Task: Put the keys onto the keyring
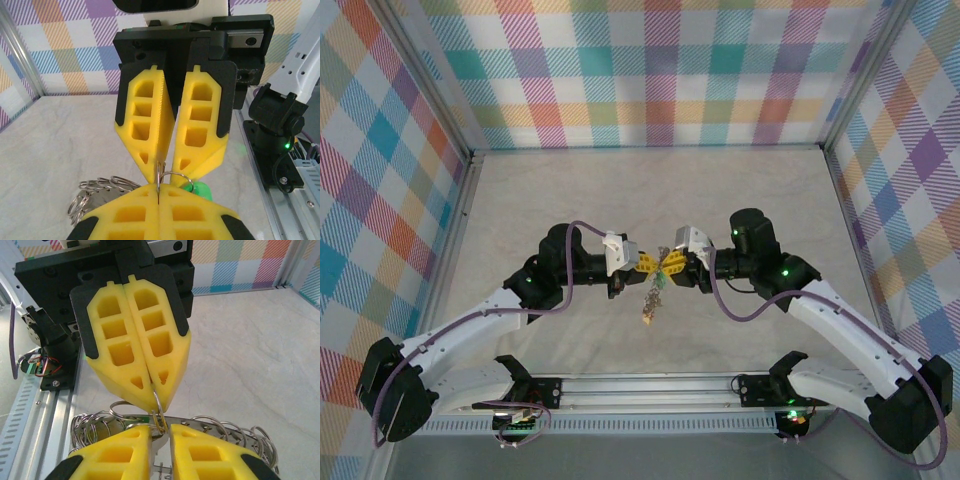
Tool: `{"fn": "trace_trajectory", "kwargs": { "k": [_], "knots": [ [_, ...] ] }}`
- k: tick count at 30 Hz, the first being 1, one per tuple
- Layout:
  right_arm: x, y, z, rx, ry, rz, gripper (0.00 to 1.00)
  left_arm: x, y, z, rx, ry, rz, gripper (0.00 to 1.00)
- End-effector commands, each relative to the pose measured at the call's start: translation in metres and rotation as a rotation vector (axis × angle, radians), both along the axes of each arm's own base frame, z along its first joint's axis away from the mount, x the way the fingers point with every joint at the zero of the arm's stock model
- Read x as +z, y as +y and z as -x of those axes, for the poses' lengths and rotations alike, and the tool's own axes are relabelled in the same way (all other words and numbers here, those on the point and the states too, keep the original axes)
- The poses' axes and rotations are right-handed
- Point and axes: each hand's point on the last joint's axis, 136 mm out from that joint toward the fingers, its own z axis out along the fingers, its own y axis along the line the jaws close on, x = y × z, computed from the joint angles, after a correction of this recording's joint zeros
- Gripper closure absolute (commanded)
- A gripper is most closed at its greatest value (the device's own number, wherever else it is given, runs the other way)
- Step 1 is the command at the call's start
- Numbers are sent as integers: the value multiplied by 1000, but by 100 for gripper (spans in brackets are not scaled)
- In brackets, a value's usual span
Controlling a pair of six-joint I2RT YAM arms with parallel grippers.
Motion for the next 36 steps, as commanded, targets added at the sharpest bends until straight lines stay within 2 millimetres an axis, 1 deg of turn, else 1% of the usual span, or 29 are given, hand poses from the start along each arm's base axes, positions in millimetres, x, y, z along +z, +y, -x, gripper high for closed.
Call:
{"fn": "trace_trajectory", "kwargs": {
  "k": [1, 8, 14, 24, 28, 31, 34, 36],
  "knots": [
    [6, 2, 9, 47, -12, -37, 82, 29, -4, 3, -37, -63, 78, 100],
    [1, 1, 10, 51, -17, -25, 83, 33, -4, 4, -46, -66, 90, 100],
    [0, 2, 10, 56, -22, -24, 84, 34, -5, 7, -67, -67, 95, 100],
    [6, 3, 15, 88, -36, -36, 86, 31, -8, 14, -114, -51, 85, 100],
    [6, 3, 17, 106, -38, -32, 91, 29, -9, 14, -123, -46, 78, 100],
    [6, 3, 18, 108, -35, -26, 96, 29, -9, 13, -120, -40, 68, 100],
    [5, 2, 18, 108, -45, -18, 98, 24, -7, 12, -107, -32, 39, 100],
    [4, 0, 16, 91, -51, 3, 99, 21, -5, 8, -75, -24, 18, 95]
  ]
}}
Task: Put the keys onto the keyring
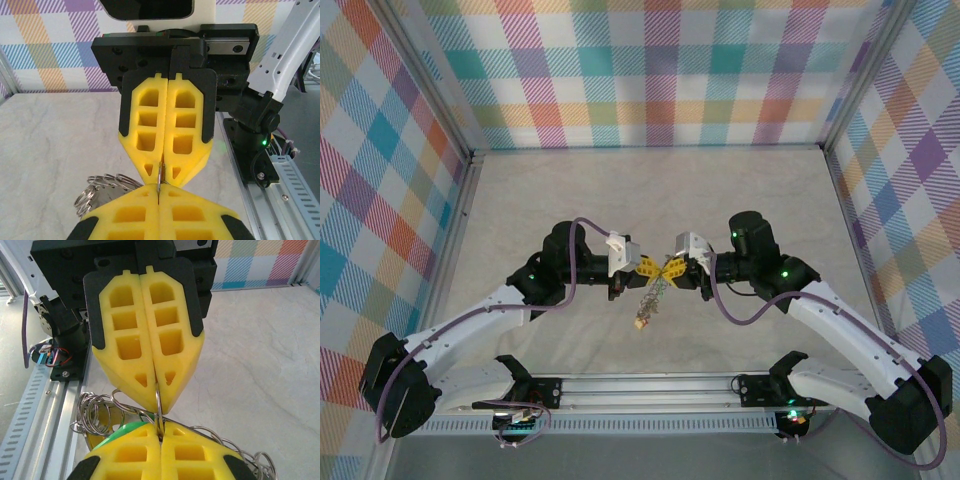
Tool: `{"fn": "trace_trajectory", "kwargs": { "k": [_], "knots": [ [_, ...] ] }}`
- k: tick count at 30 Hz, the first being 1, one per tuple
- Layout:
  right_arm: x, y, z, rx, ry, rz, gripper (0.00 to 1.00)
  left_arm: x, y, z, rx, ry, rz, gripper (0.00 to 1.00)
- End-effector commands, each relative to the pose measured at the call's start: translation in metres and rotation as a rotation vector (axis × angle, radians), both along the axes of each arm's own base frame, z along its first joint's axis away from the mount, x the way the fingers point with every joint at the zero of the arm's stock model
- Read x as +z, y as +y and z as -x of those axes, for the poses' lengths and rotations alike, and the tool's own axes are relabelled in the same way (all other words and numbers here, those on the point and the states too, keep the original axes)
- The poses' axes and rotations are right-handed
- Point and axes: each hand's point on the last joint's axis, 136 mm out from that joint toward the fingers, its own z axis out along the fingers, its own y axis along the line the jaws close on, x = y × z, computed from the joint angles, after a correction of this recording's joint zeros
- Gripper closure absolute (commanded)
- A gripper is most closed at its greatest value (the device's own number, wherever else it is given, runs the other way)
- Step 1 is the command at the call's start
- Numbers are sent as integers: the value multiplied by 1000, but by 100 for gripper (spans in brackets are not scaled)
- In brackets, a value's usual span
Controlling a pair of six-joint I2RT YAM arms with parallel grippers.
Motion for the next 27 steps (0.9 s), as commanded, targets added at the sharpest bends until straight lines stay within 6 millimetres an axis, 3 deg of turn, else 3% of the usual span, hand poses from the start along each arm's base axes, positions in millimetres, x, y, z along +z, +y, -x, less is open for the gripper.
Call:
{"fn": "trace_trajectory", "kwargs": {
  "k": [1, 8, 15, 27],
  "knots": [
    [12, 0, 7, 34, -49, -6, 100, 23, 1, -3, 8, -73, 20, 93],
    [6, -5, 7, 21, -58, 63, 100, 11, 9, -7, 53, -60, -89, 82],
    [3, -4, 6, 25, -50, 104, 100, -3, 3, -2, -21, -22, -215, 81],
    [-4, -3, 0, 0, -27, 124, 100, -10, 2, 14, -116, 17, -246, 75]
  ]
}}
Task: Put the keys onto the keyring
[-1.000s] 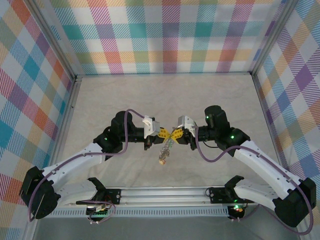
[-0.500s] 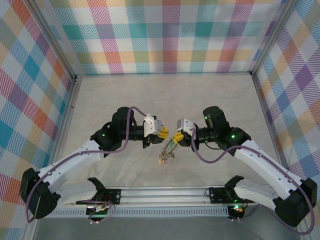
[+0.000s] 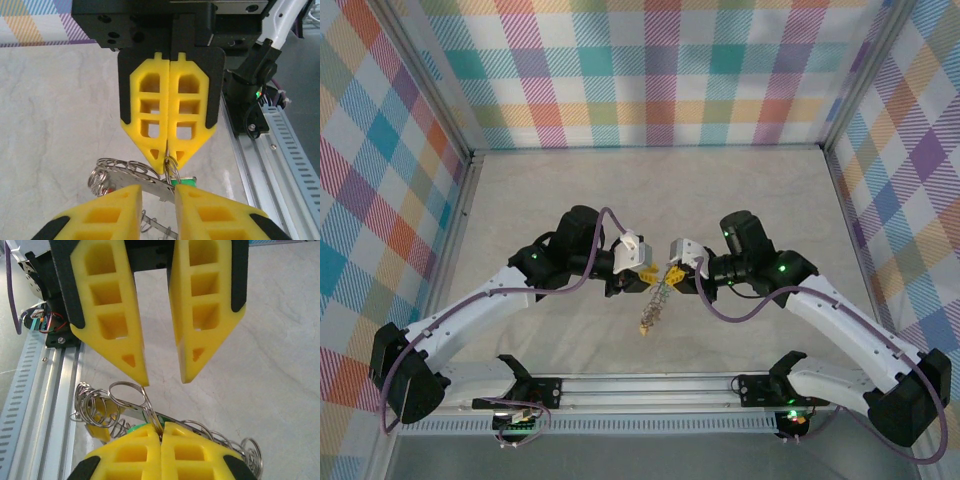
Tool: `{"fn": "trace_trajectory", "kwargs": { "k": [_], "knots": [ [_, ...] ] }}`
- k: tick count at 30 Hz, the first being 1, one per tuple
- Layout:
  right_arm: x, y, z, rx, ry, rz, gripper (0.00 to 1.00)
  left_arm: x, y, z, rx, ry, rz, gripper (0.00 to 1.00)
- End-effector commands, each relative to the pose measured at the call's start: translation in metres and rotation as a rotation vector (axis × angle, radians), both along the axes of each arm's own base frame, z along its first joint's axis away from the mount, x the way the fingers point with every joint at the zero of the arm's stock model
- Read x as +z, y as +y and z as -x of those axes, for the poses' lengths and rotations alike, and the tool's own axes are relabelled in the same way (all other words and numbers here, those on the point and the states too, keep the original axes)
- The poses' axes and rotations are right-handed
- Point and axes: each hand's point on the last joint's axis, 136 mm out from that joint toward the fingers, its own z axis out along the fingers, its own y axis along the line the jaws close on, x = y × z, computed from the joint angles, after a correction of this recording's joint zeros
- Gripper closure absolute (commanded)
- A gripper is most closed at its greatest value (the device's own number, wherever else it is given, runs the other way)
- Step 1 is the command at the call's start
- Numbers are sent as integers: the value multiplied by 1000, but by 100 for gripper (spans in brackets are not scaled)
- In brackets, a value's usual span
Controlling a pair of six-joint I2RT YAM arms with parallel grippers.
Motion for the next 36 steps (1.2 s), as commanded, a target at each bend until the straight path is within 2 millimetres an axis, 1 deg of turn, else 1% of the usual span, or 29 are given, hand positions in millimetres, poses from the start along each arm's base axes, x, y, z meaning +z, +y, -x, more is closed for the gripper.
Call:
{"fn": "trace_trajectory", "kwargs": {
  "k": [1, 8, 12, 14, 18, 23, 26, 28, 29, 34, 35, 36],
  "knots": [
    [18, 6, 0, 27, -39, -45, 100, 7, -1, 13, -62, 10, 1, 75],
    [18, 8, 0, 32, -37, -49, 100, 9, -1, 13, -56, 18, 8, 73],
    [18, 8, 1, 36, -30, -52, 100, 5, 0, 1, 15, 19, -17, 74],
    [19, 8, 2, 39, -29, -56, 100, 5, -1, -2, 26, 19, -16, 75],
    [20, 11, 2, 42, -26, -63, 100, 4, -5, -7, 40, 28, -15, 81],
    [20, 13, 1, 44, -25, -64, 100, 4, -9, -6, 27, 30, -18, 82],
    [22, 14, 1, 47, -28, -72, 100, 2, -9, -4, 26, 29, -26, 88],
    [23, 15, 2, 49, -28, -78, 100, 1, -10, -4, 25, 28, -30, 95],
    [23, 15, 2, 49, -28, -79, 100, 1, -10, -4, 24, 25, -30, 100],
    [22, 13, 2, 46, -37, -77, 100, 7, -11, -1, 5, 14, -16, 100],
    [21, 12, 2, 39, -42, -72, 98, 8, -11, -1, 4, 8, -10, 100],
    [21, 10, 0, 27, -54, -68, 93, 10, -10, -2, 12, -2, 2, 100]
  ]
}}
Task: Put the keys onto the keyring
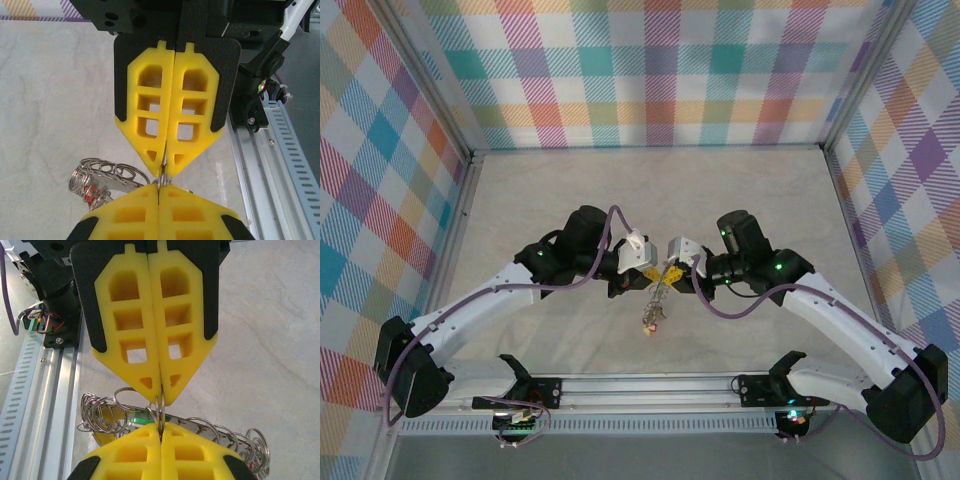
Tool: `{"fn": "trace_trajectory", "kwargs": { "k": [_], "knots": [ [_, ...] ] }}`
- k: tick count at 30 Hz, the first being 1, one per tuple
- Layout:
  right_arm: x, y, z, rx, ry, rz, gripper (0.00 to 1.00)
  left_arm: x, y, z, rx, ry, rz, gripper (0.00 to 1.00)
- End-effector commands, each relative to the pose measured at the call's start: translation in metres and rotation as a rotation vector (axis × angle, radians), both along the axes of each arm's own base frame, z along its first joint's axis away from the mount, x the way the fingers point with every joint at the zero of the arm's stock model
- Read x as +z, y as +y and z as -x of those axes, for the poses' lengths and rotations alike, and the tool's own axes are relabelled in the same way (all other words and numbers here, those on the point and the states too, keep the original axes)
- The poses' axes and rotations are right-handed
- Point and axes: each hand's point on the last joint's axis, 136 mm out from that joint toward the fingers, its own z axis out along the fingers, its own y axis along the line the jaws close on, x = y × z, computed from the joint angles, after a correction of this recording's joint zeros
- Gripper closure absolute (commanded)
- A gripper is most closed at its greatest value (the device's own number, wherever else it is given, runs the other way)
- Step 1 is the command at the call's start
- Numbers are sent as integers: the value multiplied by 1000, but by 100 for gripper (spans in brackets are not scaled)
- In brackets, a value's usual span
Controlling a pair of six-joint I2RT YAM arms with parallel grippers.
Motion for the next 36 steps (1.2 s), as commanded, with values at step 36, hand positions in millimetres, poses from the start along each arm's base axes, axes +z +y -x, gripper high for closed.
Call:
{"fn": "trace_trajectory", "kwargs": {
  "k": [36],
  "knots": [
    [22, -10, 3, -22, -148, -39, 81, 59, -6, 6, -14, -77, 299, 100]
  ]
}}
